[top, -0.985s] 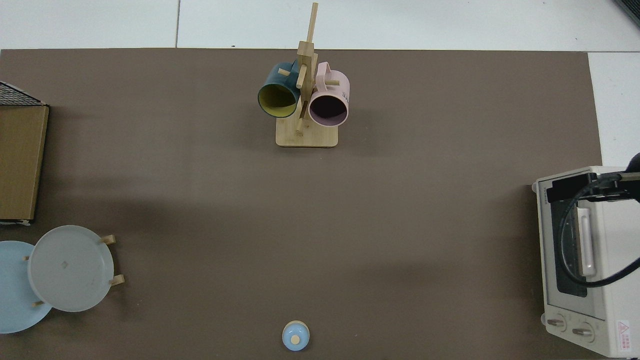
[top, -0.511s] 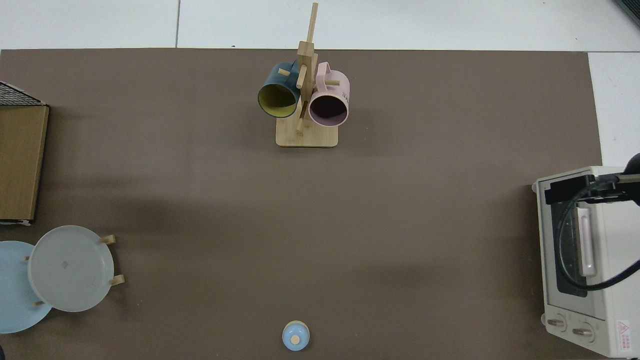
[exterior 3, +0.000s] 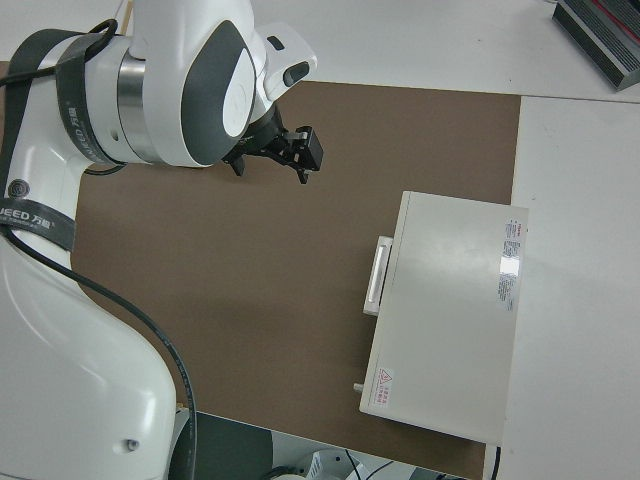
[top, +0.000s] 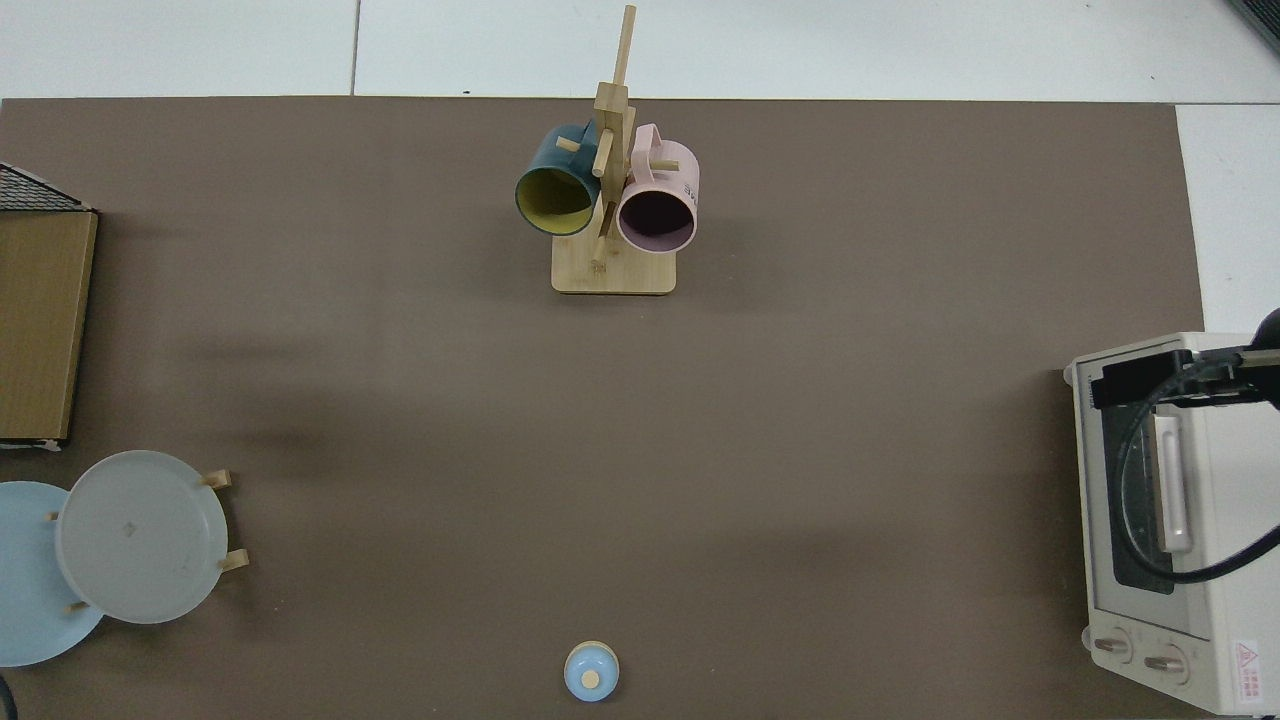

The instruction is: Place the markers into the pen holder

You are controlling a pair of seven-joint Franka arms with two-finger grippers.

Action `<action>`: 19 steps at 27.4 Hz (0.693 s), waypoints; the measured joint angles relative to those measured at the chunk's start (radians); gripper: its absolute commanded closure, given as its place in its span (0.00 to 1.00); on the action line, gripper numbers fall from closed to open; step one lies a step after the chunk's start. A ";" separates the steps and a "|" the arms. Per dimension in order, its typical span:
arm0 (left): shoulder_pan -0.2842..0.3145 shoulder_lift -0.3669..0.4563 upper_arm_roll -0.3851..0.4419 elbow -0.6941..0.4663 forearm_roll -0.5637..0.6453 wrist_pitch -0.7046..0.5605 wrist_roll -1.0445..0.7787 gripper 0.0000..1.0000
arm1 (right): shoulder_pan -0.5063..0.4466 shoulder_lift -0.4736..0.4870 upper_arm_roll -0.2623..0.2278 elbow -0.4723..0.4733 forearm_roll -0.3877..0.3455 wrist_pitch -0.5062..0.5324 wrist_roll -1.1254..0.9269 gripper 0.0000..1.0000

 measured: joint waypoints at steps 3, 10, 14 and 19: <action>-0.002 0.000 -0.016 0.000 -0.038 0.006 -0.023 0.00 | 0.000 0.000 0.000 0.000 0.000 0.000 0.000 0.00; -0.019 -0.003 -0.067 0.001 -0.050 0.059 -0.058 0.00 | 0.000 -0.001 0.000 0.000 0.000 0.000 0.000 0.00; -0.019 -0.006 -0.079 0.001 -0.053 0.076 -0.058 0.00 | 0.000 -0.001 0.000 0.000 0.000 0.000 0.000 0.00; -0.019 -0.010 -0.093 0.001 -0.072 0.100 -0.058 0.00 | 0.000 -0.001 0.000 0.000 0.000 0.000 0.000 0.00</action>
